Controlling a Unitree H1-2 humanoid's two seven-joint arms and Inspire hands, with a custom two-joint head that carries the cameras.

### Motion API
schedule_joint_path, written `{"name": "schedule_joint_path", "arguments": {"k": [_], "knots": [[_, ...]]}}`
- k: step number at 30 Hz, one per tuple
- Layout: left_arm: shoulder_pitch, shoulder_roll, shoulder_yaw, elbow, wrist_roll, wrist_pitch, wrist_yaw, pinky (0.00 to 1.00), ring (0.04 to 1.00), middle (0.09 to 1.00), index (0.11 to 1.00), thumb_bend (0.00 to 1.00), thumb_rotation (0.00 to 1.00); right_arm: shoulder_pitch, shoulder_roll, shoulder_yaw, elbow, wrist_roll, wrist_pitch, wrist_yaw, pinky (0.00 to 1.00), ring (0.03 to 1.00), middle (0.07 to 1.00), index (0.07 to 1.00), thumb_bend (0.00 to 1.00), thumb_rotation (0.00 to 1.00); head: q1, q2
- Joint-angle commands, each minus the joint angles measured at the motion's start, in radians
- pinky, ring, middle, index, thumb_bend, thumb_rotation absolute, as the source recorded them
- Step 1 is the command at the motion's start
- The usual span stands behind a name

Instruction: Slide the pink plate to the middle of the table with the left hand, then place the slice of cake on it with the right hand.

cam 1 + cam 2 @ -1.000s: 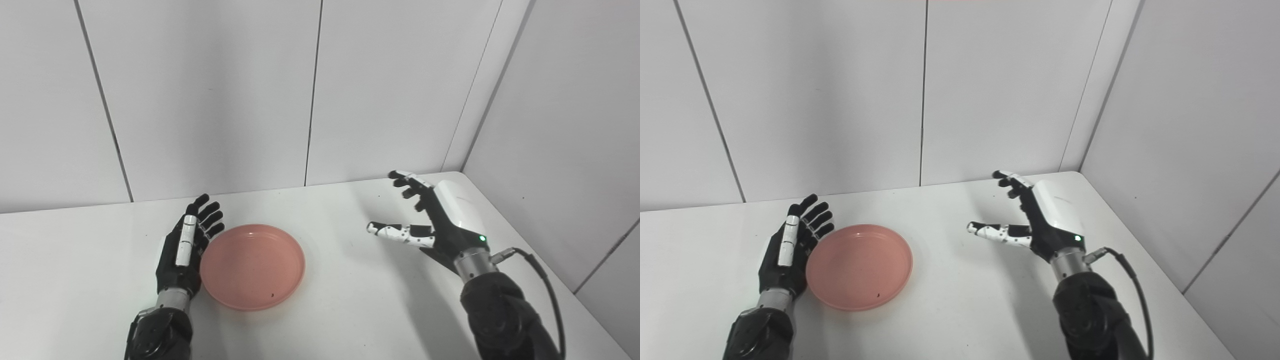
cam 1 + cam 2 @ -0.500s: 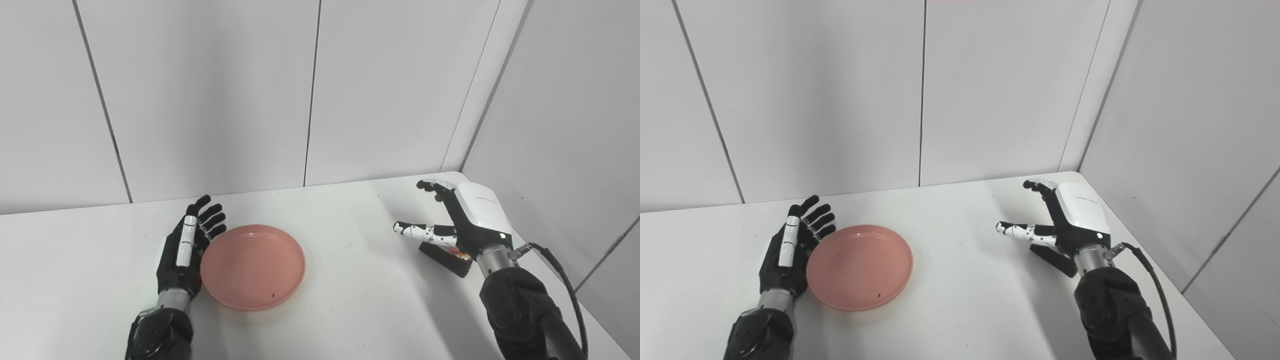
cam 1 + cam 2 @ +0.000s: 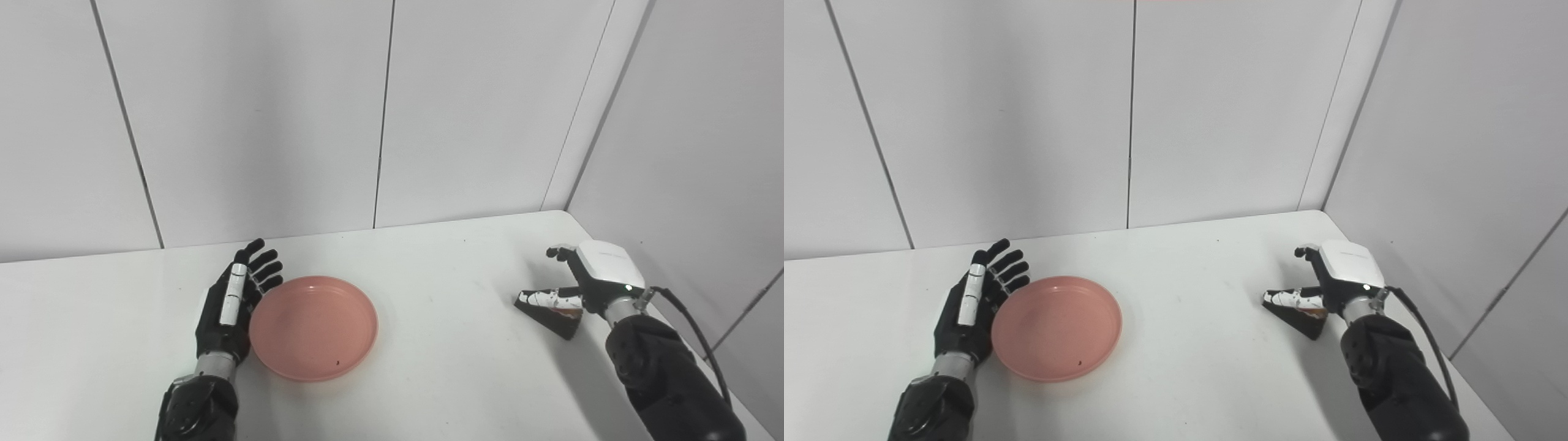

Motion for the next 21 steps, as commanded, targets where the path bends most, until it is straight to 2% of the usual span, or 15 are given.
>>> {"name": "schedule_joint_path", "arguments": {"k": [1,8,15,19,21], "knots": [[0.055,0.0,-0.001,0.061,0.007,0.037,0.003,0.72,0.745,0.753,0.773,0.75,0.76,-0.044,-0.044,-0.001,0.013,0.002,-0.053,-0.067,0.63,0.745,0.787,0.762,0.94,0.76,0.0,0.001],[0.053,0.001,0.001,0.07,0.005,0.036,0.0,0.7,0.735,0.739,0.762,0.74,0.75,-0.047,-0.053,0.01,0.076,0.037,-0.068,-0.1,0.65,0.751,0.796,0.776,0.96,0.81,0.002,0.005],[0.053,0.001,-0.001,0.071,0.008,0.031,-0.005,0.7,0.735,0.746,0.763,0.73,0.74,-0.029,-0.083,0.006,0.038,0.082,-0.065,-0.07,0.63,0.754,0.81,0.788,0.96,0.81,0.003,0.006],[0.048,0.002,0.0,0.088,0.004,0.022,-0.014,0.71,0.738,0.746,0.766,0.72,0.74,-0.015,-0.112,0.011,0.019,0.109,-0.088,-0.043,0.61,0.754,0.81,0.799,0.96,0.74,0.004,0.004],[0.044,0.002,0.001,0.099,0.004,0.018,-0.013,0.7,0.732,0.739,0.76,0.72,0.74,-0.01,-0.122,0.007,0.014,0.136,-0.099,-0.027,0.62,0.765,0.817,0.812,0.99,0.66,0.004,0.005]]}}
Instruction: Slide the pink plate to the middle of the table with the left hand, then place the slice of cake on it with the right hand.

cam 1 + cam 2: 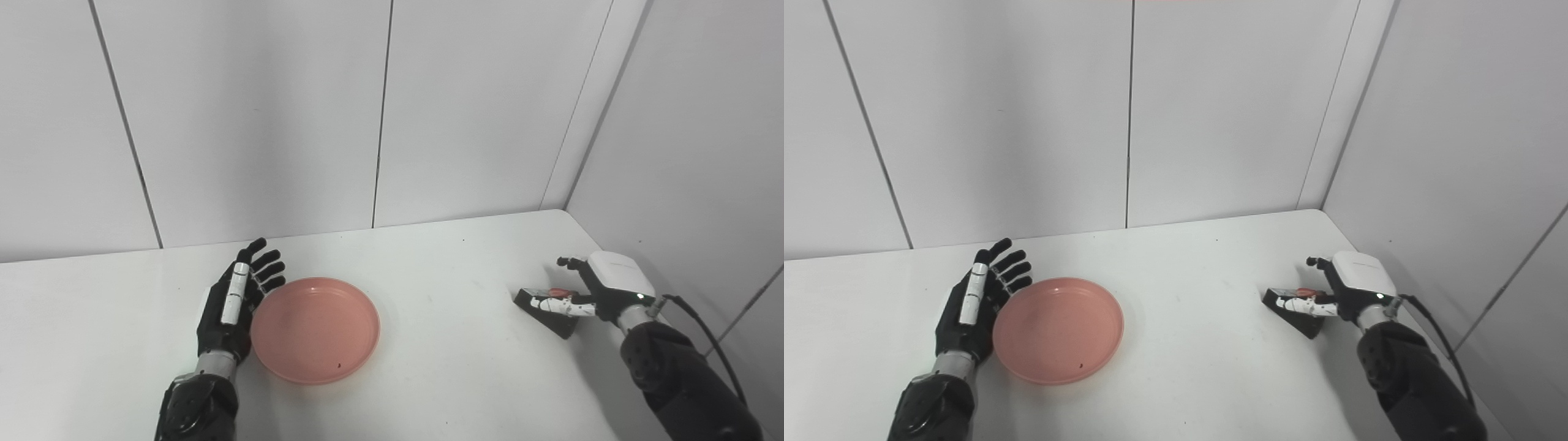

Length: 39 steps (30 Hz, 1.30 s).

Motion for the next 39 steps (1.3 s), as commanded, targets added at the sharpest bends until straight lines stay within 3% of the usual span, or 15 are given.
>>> {"name": "schedule_joint_path", "arguments": {"k": [1,3,8,11,30,33,37,38,39], "knots": [[0.058,-0.001,0.003,0.067,0.004,0.03,0.003,0.69,0.731,0.737,0.759,0.73,0.74,-0.01,-0.048,-0.016,-0.03,0.029,-0.044,0.0,0.61,0.764,0.815,0.816,1.0,0.6,0.002,0.001],[0.058,-0.001,0.002,0.067,0.005,0.031,0.004,0.7,0.733,0.736,0.761,0.73,0.74,-0.007,-0.055,-0.017,-0.031,0.05,-0.05,0.012,0.62,0.772,0.82,0.824,1.0,0.5,0.003,0.002],[0.059,-0.001,0.0,0.064,0.005,0.033,0.0,0.71,0.736,0.74,0.759,0.72,0.73,0.0,-0.066,-0.014,-0.048,0.082,-0.04,0.05,0.61,0.763,0.823,0.833,1.0,0.39,0.003,0.003],[0.065,-0.005,-0.002,0.041,0.007,0.047,0.008,0.72,0.741,0.743,0.767,0.71,0.73,0.006,-0.072,-0.016,-0.062,0.095,-0.032,0.074,0.6,0.75,0.816,0.832,1.0,0.37,0.005,0.007],[0.059,-0.001,-0.003,0.06,0.006,0.041,-0.004,0.72,0.737,0.74,0.763,0.75,0.71,0.015,-0.063,-0.015,-0.031,0.106,-0.028,0.06,0.6,0.743,0.818,0.82,1.0,0.41,0.012,0.013],[0.055,0.001,-0.004,0.071,0.009,0.037,-0.001,0.71,0.731,0.735,0.758,0.77,0.71,0.013,-0.062,-0.018,-0.029,0.104,-0.019,0.055,0.58,0.692,0.774,0.762,1.0,0.31,0.011,0.014],[0.055,0.001,-0.005,0.071,0.01,0.038,-0.002,0.71,0.729,0.73,0.753,0.76,0.71,0.017,-0.056,-0.024,-0.044,0.088,0.017,0.041,0.48,0.573,0.693,0.683,0.92,0.12,0.011,0.016],[0.055,0.002,-0.006,0.071,0.011,0.038,-0.003,0.7,0.729,0.731,0.756,0.76,0.71,0.019,-0.053,-0.027,-0.047,0.089,0.026,0.036,0.39,0.461,0.549,0.631,0.71,0.03,0.011,0.016],[0.055,0.002,-0.007,0.07,0.011,0.037,-0.004,0.7,0.729,0.731,0.756,0.76,0.71,0.022,-0.051,-0.029,-0.047,0.089,0.025,0.028,0.39,0.461,0.549,0.631,0.71,0.03,0.011,0.016]]}}
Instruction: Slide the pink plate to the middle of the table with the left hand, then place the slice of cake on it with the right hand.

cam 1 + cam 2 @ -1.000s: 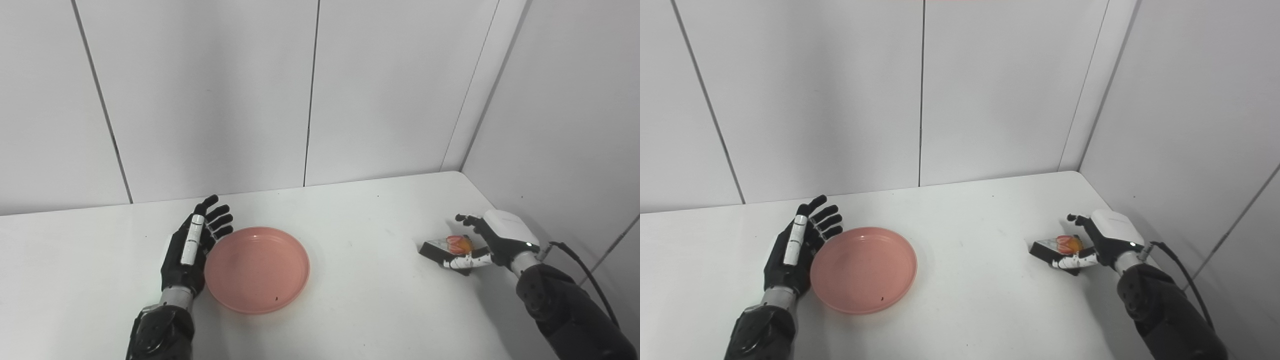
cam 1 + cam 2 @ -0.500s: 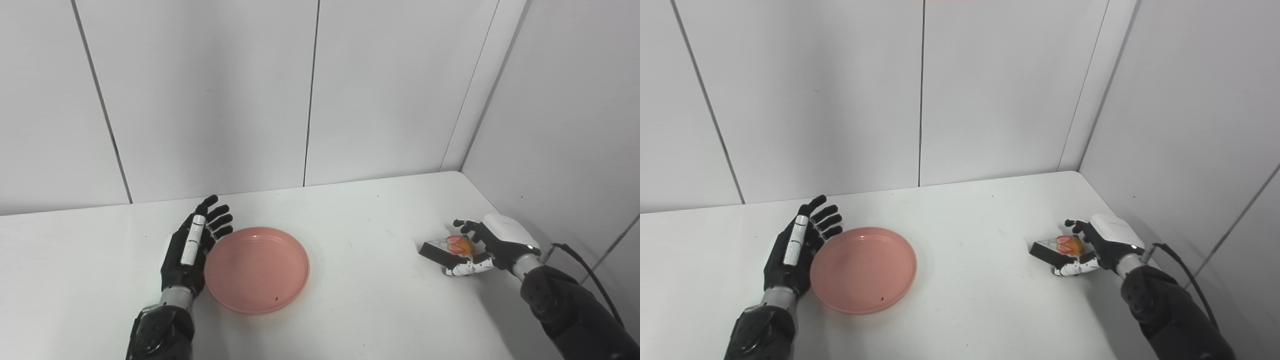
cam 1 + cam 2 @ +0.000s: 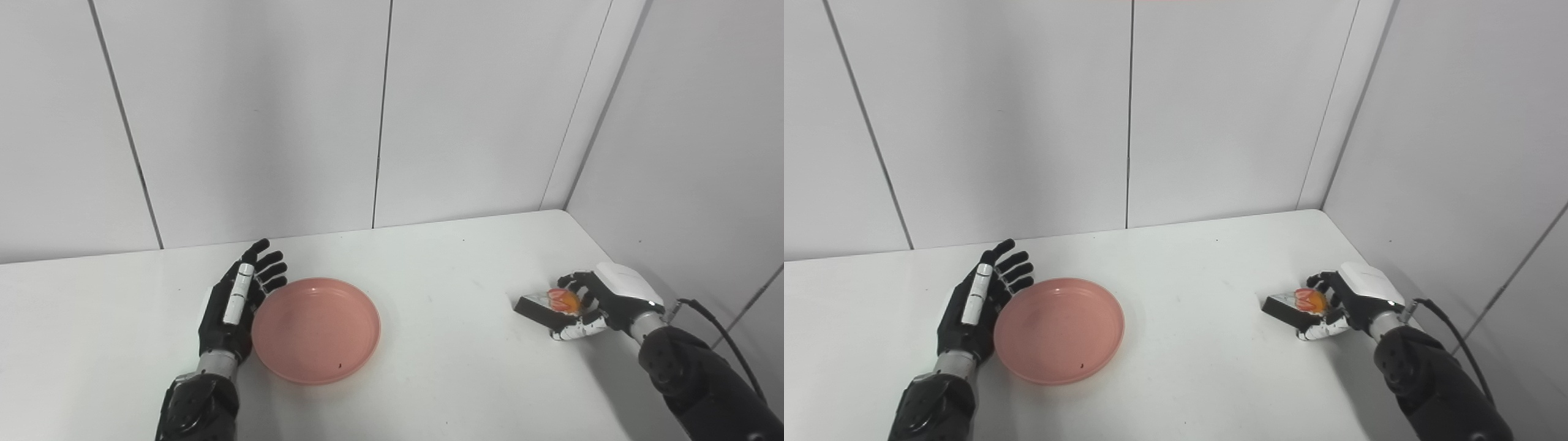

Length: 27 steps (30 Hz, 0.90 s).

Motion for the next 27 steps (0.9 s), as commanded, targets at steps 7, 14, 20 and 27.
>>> {"name": "schedule_joint_path", "arguments": {"k": [7,14,20,27], "knots": [[0.062,0.001,-0.005,0.057,0.011,0.041,0.0,0.7,0.729,0.731,0.758,0.76,0.72,-0.008,-0.021,-0.011,0.004,-0.013,0.005,-0.049,0.3,0.366,0.424,0.532,0.53,0.0,0.001,0.004],[0.064,0.002,-0.006,0.059,0.011,0.043,0.0,0.7,0.725,0.726,0.75,0.77,0.72,-0.012,-0.018,-0.003,0.024,0.0,-0.025,-0.064,0.32,0.388,0.44,0.527,0.53,0.0,0.001,0.008],[0.062,0.003,-0.008,0.069,0.013,0.037,-0.003,0.7,0.724,0.722,0.755,0.78,0.72,-0.014,-0.014,0.003,0.017,0.005,-0.012,-0.057,0.35,0.412,0.452,0.521,0.53,0.01,0.005,0.008],[0.059,0.0,-0.006,0.076,0.011,0.036,-0.005,0.7,0.724,0.718,0.769,0.74,0.72,0.005,-0.009,-0.02,-0.085,0.022,-0.015,-0.061,0.33,0.394,0.442,0.531,0.53,0.01,0.011,0.008]]}}
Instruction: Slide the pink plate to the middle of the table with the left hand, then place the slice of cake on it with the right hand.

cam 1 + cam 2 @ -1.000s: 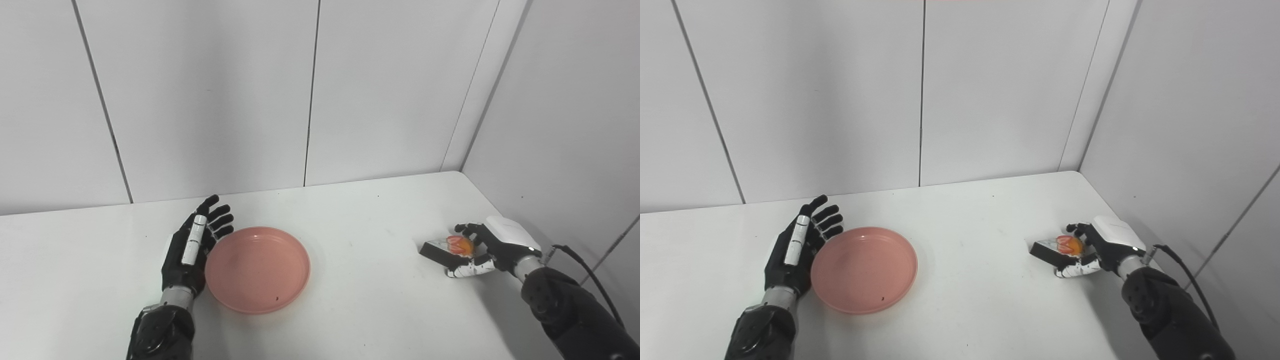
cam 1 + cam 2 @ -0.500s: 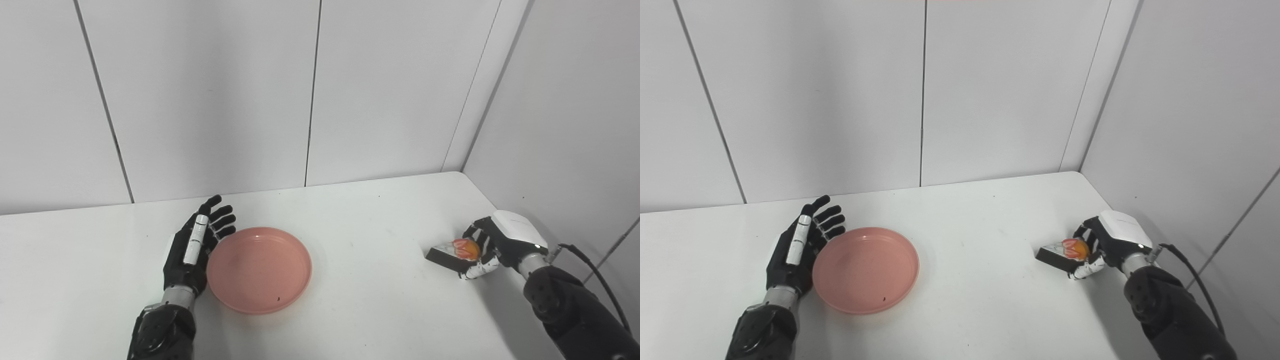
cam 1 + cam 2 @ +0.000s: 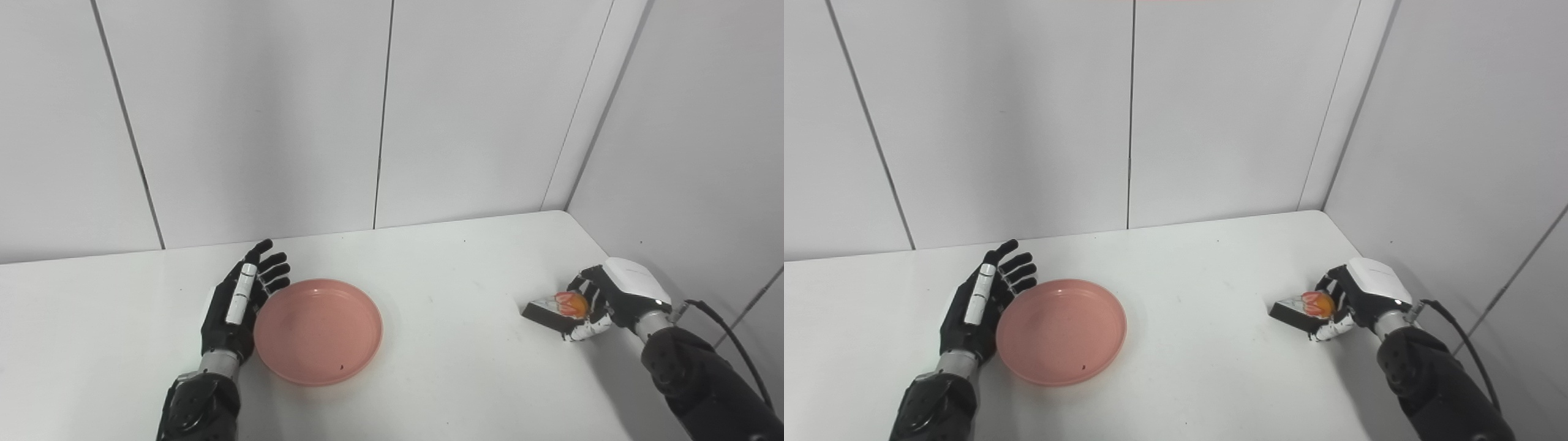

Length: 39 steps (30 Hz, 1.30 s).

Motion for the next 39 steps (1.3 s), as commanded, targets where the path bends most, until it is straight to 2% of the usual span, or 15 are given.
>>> {"name": "schedule_joint_path", "arguments": {"k": [1,9,14,16,18,24,31,34,39], "knots": [[0.064,-0.003,-0.002,0.057,0.009,0.043,0.003,0.7,0.727,0.722,0.773,0.73,0.72,-0.014,-0.014,-0.024,-0.094,0.004,0.004,0.0,0.32,0.387,0.439,0.529,0.53,0.01,0.003,0.001],[0.061,-0.009,-0.008,0.063,0.015,0.037,0.004,0.71,0.737,0.728,0.781,0.72,0.72,-0.054,0.012,-0.021,-0.315,-0.027,0.076,0.079,0.32,0.397,0.443,0.53,0.53,0.01,0.022,0.005],[0.058,-0.018,-0.006,0.064,0.023,0.037,0.02,0.69,0.731,0.724,0.757,0.71,0.71,-0.109,0.06,0.013,-0.372,-0.037,0.024,0.081,0.34,0.437,0.471,0.511,0.53,0.01,0.044,0.007],[0.058,-0.024,-0.005,0.059,0.026,0.041,0.026,0.69,0.73,0.723,0.753,0.71,0.71,-0.141,0.082,0.043,-0.395,-0.072,0.048,0.102,0.33,0.441,0.476,0.507,0.53,0.0,0.062,0.01],[0.056,-0.028,-0.005,0.064,0.028,0.035,0.028,0.69,0.733,0.721,0.746,0.7,0.71,-0.17,0.107,0.058,-0.396,-0.069,0.053,0.119,0.35,0.454,0.481,0.501,0.53,0.0,0.08,0.014],[0.056,-0.039,-0.014,0.066,0.043,0.019,0.036,0.69,0.729,0.714,0.744,0.7,0.71,-0.23,0.167,0.101,-0.314,-0.065,-0.007,0.119,0.37,0.461,0.482,0.504,0.53,0.01,0.133,0.031],[0.049,-0.051,-0.018,0.083,0.063,0.013,0.055,0.69,0.719,0.713,0.744,0.69,0.73,-0.284,0.257,0.191,-0.335,-0.092,0.043,0.194,0.35,0.437,0.466,0.515,0.53,0.01,0.203,0.042],[0.045,-0.059,-0.017,0.093,0.069,0.003,0.061,0.68,0.717,0.714,0.747,0.69,0.73,-0.298,0.299,0.22,-0.314,-0.077,0.005,0.21,0.35,0.433,0.458,0.525,0.53,0.0,0.225,0.044],[0.038,-0.074,-0.009,0.107,0.063,-0.003,0.072,0.66,0.698,0.696,0.721,0.7,0.7,-0.326,0.347,0.273,-0.295,-0.113,0.017,0.239,0.31,0.41,0.458,0.516,0.53,0.0,0.245,0.049]]}}
